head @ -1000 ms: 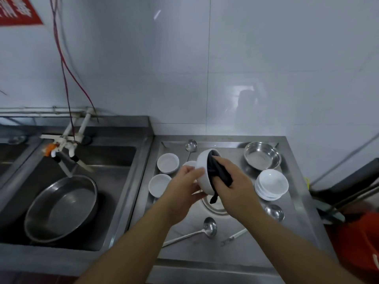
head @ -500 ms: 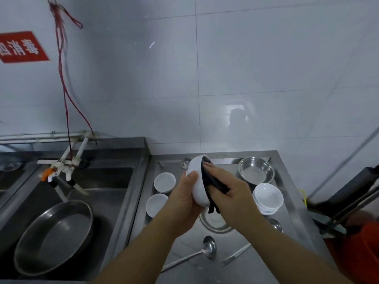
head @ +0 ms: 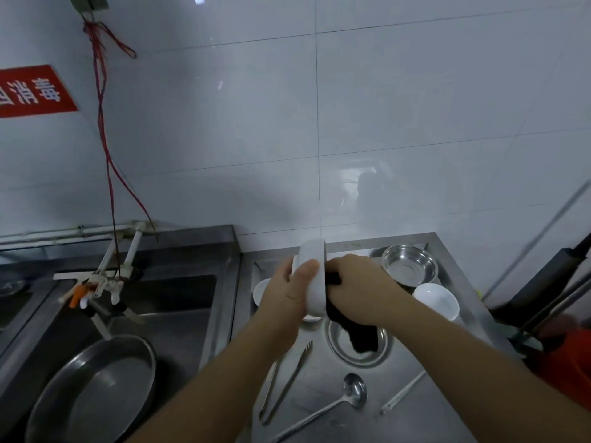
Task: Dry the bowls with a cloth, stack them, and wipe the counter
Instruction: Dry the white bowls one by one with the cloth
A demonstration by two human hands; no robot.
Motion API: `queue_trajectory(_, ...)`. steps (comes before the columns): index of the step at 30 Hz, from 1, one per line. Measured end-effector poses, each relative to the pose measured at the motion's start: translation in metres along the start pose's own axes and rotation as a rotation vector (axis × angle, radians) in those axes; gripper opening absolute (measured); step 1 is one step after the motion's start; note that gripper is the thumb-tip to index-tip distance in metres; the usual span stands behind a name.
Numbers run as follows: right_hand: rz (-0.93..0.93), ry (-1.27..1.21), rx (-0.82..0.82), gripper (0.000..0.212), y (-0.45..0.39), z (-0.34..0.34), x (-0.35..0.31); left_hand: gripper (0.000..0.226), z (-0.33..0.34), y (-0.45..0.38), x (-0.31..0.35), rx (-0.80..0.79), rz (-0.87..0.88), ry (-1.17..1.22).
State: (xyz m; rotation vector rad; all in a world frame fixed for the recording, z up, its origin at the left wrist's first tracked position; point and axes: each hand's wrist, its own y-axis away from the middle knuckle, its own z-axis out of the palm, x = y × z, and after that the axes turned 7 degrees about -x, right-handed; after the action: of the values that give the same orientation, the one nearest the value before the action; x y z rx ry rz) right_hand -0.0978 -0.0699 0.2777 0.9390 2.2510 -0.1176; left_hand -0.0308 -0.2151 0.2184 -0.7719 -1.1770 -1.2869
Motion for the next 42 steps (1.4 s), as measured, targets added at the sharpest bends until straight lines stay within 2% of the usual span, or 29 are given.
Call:
queue_trajectory(3, 0.101, -0.383, -0.107, 0.025, 0.006, -0.002, -0.008, 0.076, -0.017, 0.002, -0.005, -0.098, 0.014, -0.052)
queue_trajectory(7, 0.228, -1.068, -0.094, 0.026, 0.016, 0.008, -0.012, 0.092, -0.031, 0.007, -0.002, -0.208, 0.017, -0.03)
queue_trajectory(10, 0.258, -1.445, -0.117, 0.022, 0.023, 0.018, -0.017, 0.098, -0.033, 0.01, -0.002, -0.271, 0.031, -0.03)
queue_trajectory(13, 0.251, -1.753, -0.025, 0.029, 0.02, 0.03, -0.02, 0.102, -0.026, 0.011, -0.004, -0.304, 0.022, 0.017)
queue_trajectory(17, 0.234, -2.025, 0.189, 0.041, 0.009, 0.035, -0.03, 0.093, -0.01, 0.014, 0.0, -0.28, 0.072, 0.088)
queue_trajectory(18, 0.24, -2.017, 0.261, 0.042, 0.005, 0.035, -0.031, 0.096, -0.006, 0.014, 0.0, -0.251, 0.067, 0.106)
queue_trajectory(20, 0.248, -1.821, 0.405, 0.043, 0.001, 0.034, -0.029, 0.102, 0.002, 0.015, -0.003, -0.201, 0.058, 0.144)
queue_trajectory(22, 0.215, -1.413, 0.528, 0.033, 0.002, 0.032, -0.024, 0.103, 0.01, 0.015, -0.002, -0.171, 0.074, 0.185)
queue_trajectory(23, 0.162, -1.144, 0.548, 0.036, 0.005, 0.03, -0.021, 0.104, 0.013, 0.016, 0.001, -0.166, 0.082, 0.211)
queue_trajectory(26, -0.042, -0.393, 0.44, 0.044, 0.011, 0.019, -0.005, 0.101, 0.021, 0.014, 0.012, -0.196, 0.099, 0.245)
queue_trajectory(28, -0.085, -0.13, 0.356, 0.043, 0.009, 0.007, 0.002, 0.101, 0.024, 0.013, 0.016, -0.199, 0.097, 0.247)
queue_trajectory(29, -0.061, -0.09, 0.3, 0.041, 0.007, 0.001, 0.0, 0.103, 0.025, 0.012, 0.018, -0.184, 0.093, 0.236)
queue_trajectory(30, -0.023, -0.114, 0.247, 0.037, 0.006, -0.004, -0.002, 0.103, 0.025, 0.011, 0.02, -0.163, 0.092, 0.207)
queue_trajectory(32, 0.047, -0.313, 0.16, 0.034, 0.008, -0.011, -0.007, 0.093, 0.022, 0.005, 0.021, -0.122, 0.114, 0.119)
queue_trajectory(36, 0.158, -1.046, 0.111, 0.038, 0.018, -0.01, -0.009, 0.076, 0.011, 0.001, 0.02, -0.111, 0.12, -0.058)
queue_trajectory(39, 0.245, -1.616, 0.078, 0.033, 0.015, -0.003, -0.006, 0.07, 0.008, 0.004, 0.018, -0.153, 0.154, -0.162)
queue_trajectory(40, 0.269, -1.75, 0.074, 0.033, 0.012, 0.0, -0.004, 0.068, 0.008, 0.005, 0.017, -0.163, 0.17, -0.185)
queue_trajectory(42, 0.241, -1.85, 0.079, 0.036, 0.007, 0.005, 0.0, 0.07, 0.009, 0.007, 0.016, -0.173, 0.197, -0.241)
